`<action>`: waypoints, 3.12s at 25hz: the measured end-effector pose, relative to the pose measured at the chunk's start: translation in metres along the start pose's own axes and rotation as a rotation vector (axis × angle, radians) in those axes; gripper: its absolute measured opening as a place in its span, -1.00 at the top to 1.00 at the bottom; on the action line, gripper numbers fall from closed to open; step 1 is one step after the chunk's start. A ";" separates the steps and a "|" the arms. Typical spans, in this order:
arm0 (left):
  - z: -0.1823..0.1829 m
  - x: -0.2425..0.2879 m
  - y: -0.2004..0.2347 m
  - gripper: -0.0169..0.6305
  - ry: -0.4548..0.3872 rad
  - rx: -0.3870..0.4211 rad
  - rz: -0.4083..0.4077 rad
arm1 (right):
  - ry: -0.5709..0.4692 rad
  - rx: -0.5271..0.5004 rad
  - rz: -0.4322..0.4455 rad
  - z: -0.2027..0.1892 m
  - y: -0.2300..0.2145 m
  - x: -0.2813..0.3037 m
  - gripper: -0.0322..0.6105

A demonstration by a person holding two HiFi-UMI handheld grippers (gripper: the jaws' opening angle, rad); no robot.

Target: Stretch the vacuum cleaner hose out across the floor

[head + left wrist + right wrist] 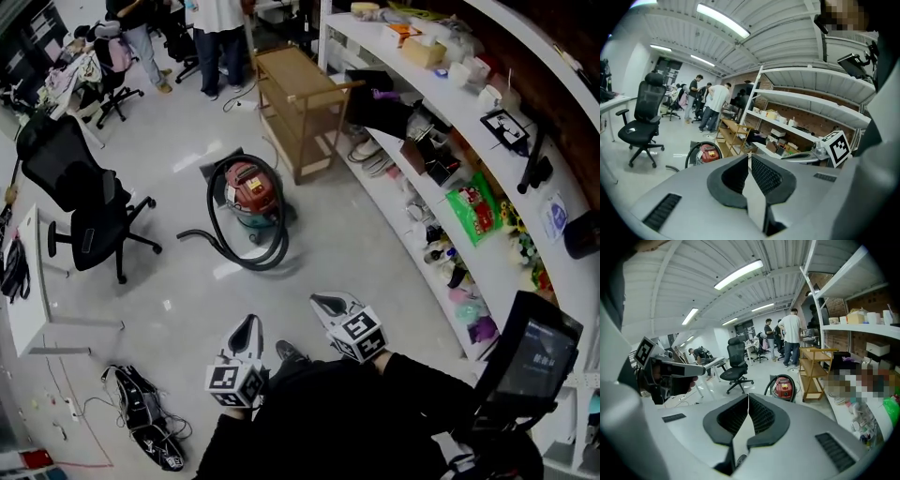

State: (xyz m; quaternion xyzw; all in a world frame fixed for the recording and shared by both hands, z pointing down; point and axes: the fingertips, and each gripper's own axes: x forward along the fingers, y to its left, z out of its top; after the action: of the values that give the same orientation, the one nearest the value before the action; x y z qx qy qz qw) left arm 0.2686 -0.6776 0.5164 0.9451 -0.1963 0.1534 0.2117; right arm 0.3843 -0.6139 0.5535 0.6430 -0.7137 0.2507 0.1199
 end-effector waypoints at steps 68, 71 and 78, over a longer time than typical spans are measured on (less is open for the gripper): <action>0.115 0.384 0.418 0.88 0.236 -0.109 0.133 | 0.101 0.449 0.089 0.148 -0.435 0.588 0.26; 0.107 0.391 0.425 0.88 0.163 -0.162 0.227 | 0.185 0.421 0.045 0.096 -0.468 0.630 0.16; 0.048 0.415 0.436 0.88 0.191 -0.316 0.334 | 0.330 0.398 0.018 -0.005 -0.521 0.725 0.05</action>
State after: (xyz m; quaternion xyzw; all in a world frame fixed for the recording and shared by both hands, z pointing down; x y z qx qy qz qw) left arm 0.4520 -1.1899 0.7773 0.8359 -0.3503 0.2425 0.3460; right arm 0.7885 -1.2575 1.0214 0.5978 -0.6270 0.4886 0.1035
